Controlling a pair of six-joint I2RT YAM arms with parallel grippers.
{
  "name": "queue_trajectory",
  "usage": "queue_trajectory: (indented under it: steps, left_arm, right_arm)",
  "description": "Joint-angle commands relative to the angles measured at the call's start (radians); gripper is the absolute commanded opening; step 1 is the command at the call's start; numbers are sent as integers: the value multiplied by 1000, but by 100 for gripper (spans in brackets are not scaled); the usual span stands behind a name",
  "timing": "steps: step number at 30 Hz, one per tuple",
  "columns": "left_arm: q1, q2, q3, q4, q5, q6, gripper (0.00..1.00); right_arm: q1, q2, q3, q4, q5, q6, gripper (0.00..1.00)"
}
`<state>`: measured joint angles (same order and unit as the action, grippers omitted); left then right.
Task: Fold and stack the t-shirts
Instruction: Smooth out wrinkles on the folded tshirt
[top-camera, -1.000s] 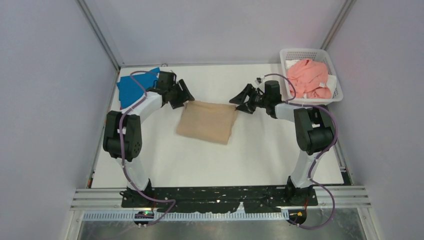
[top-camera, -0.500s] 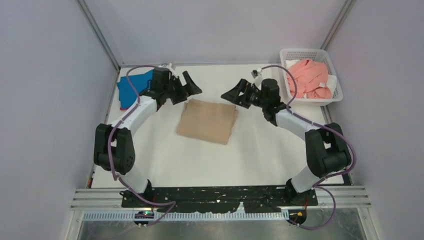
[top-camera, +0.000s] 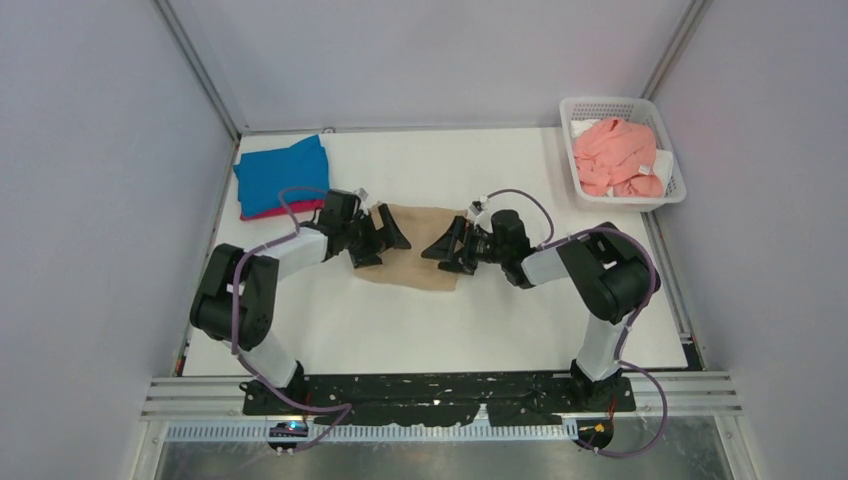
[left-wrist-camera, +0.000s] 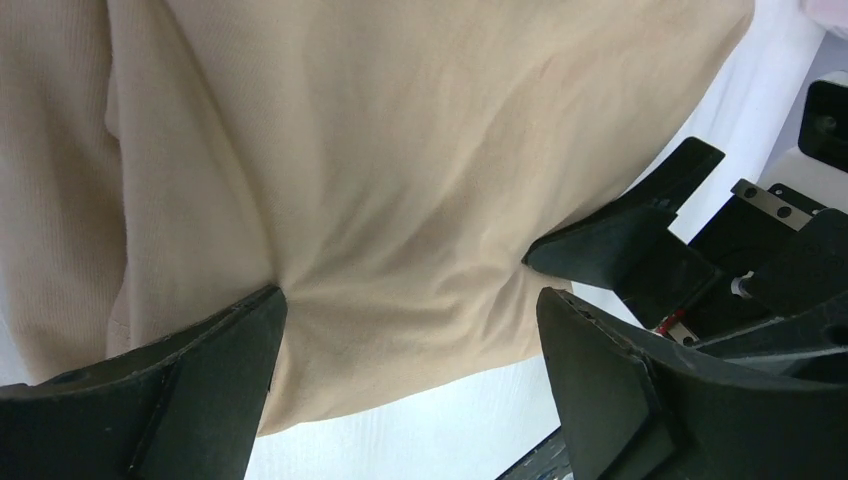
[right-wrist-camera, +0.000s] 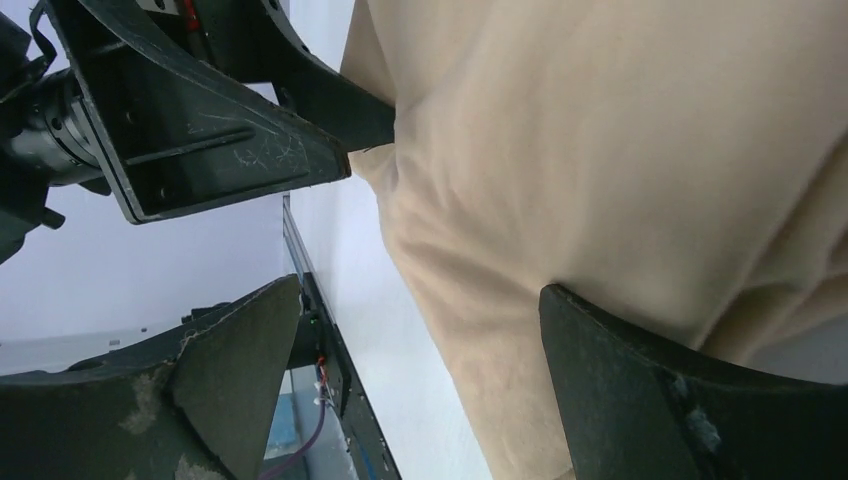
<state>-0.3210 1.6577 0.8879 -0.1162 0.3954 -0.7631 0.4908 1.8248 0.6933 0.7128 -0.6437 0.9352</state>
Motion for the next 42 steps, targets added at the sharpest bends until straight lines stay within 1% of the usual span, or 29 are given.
queue_trajectory:
  steps: [1,5,8,10,11,12,13,14,15,16,17,19,21,23,25,27,28,29,30,32,34,37,39,42]
  left_arm:
    - [5,-6,-55,-3,-97,13,100]
    - [5,-49,-133,26,-74,-8,100]
    - [3,-161,-182,15,-81,-5,100]
    - [-4,-263,-205,-6,-86,-2,100]
    - [-10,-326,-213,-23,-101,0,100]
    - [-18,-390,-216,-44,-127,5,100]
    - [-26,-452,-217,-75,-169,11,100]
    - [-31,-512,-217,-108,-214,19,100]
    - [-31,-564,-217,-136,-261,26,100]
    - [-31,-605,-216,-155,-305,39,100]
    - [-30,-637,-211,-169,-347,55,100]
    - [-27,-659,-179,-177,-386,81,100]
    - [-22,-634,-117,-177,-406,94,100]
    - [-16,-549,-48,-164,-344,119,100]
    - [-10,-446,31,-146,-285,137,100]
    - [-1,-332,107,-123,-228,146,100]
    - [3,-279,152,-129,-215,149,100]
    - [7,-222,192,-138,-208,155,100]
    - [12,-171,229,-145,-208,161,99]
    - [24,-89,280,-141,-186,159,100]
    - [39,-26,288,-84,-170,146,100]
    - [76,84,313,-77,-166,108,100]
    - [95,147,341,-114,-205,91,100]
    - [97,227,395,-194,-248,92,100]
  right_arm:
    - [-46,8,-47,67,39,-23,95]
    - [-98,-25,-93,30,42,-61,95]
    - [-140,-105,-131,-13,32,-94,95]
    - [-154,-187,-144,-92,38,-141,95]
    - [-155,-246,-137,-195,47,-166,95]
    - [-154,-281,-116,-249,54,-222,95]
    - [-154,-348,-92,-356,76,-250,95]
    - [-155,-382,-81,-403,118,-300,95]
    - [-154,-452,-58,-505,148,-328,95]
    - [-155,-486,-43,-553,205,-373,95]
    - [-153,-552,-21,-624,234,-395,95]
    - [-152,-619,6,-656,285,-420,95]
    - [-148,-628,33,-632,266,-393,95]
    - [-137,-594,64,-571,190,-355,95]
    - [-121,-529,105,-500,160,-317,95]
    - [-100,-436,158,-429,142,-284,95]
    - [-95,-363,179,-385,127,-271,95]
    - [-85,-324,222,-364,97,-241,95]
    - [-78,-244,267,-323,85,-221,95]
    - [-69,-135,334,-279,60,-173,95]
    - [-65,-38,396,-273,64,-164,95]
    - [-66,70,460,-276,80,-147,95]
    - [-67,166,495,-285,88,-136,95]
    - [-77,245,516,-302,107,-95,95]
